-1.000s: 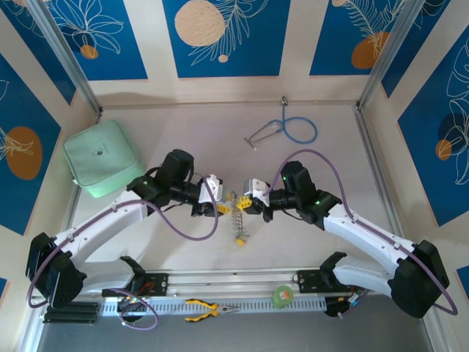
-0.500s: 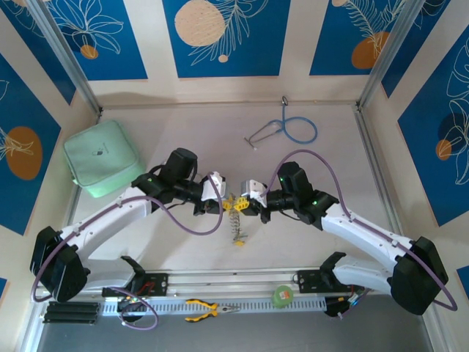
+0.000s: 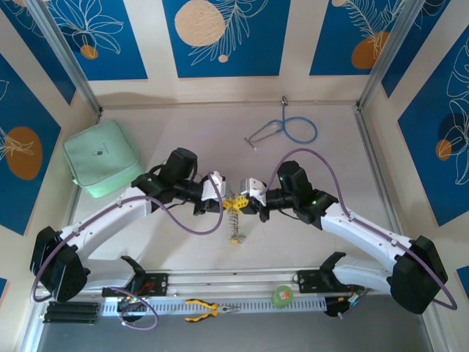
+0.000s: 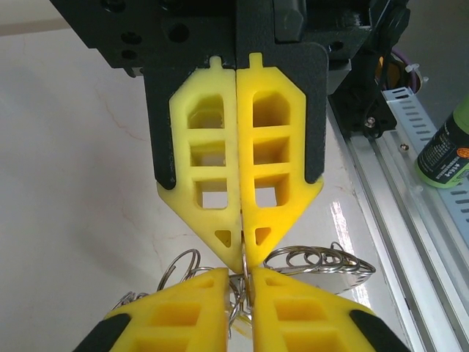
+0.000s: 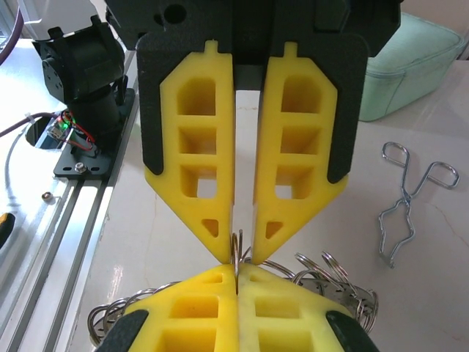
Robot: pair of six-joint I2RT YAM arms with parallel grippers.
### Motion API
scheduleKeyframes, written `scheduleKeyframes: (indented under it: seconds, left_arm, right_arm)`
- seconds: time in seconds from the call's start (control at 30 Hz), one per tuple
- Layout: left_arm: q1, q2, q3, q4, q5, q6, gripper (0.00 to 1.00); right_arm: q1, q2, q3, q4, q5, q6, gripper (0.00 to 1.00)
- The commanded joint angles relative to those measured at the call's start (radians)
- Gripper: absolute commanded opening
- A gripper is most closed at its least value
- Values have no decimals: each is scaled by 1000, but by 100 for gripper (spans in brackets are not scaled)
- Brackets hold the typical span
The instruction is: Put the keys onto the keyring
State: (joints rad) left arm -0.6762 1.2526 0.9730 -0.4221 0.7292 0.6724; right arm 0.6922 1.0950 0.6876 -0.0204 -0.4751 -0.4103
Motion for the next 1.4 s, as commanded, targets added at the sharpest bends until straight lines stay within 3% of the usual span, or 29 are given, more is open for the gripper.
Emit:
scheduleKeyframes:
  seconds: [0.0,0.1,0.17,0.3,0.37,0.53,0.73,0.9,1.07,1.23,1.37]
  left_arm:
    - [1,10,29,-18,16,12,10]
    - [1,5,31,-19,18,6,0]
    - [1,-4,32,-16,14,-10,0]
    - [-5,-38,0,75,-25,-196,0]
    - [-20,-62,-18,122,-114,-337,0]
    - [-72,-94,21,89,-419,-786,0]
    - [-79,-67,143,-109,-641,-1205,0]
    - [-77,-44,202,-211,-692,-1496,0]
    - [-77,6,274,-322,-662,-1690,0]
    - [-76,12,276,-340,-619,-1854,0]
    - [-77,18,282,-369,-606,-1916,0]
  right_arm:
    - [12,7,44,34,-28,11,0]
    - [9,9,46,25,-19,9,0]
    - [-6,7,46,25,-8,29,0]
    - [-56,-21,41,-7,1,75,36]
    - [-82,-55,46,-49,12,89,41]
    - [-63,-161,79,-138,63,103,36]
    - [201,-159,69,-55,264,130,28]
    - [324,-47,-1,140,450,262,29]
    - [329,89,-26,295,611,413,39]
    - [326,175,-55,403,712,431,48]
    - [304,205,-57,453,694,416,50]
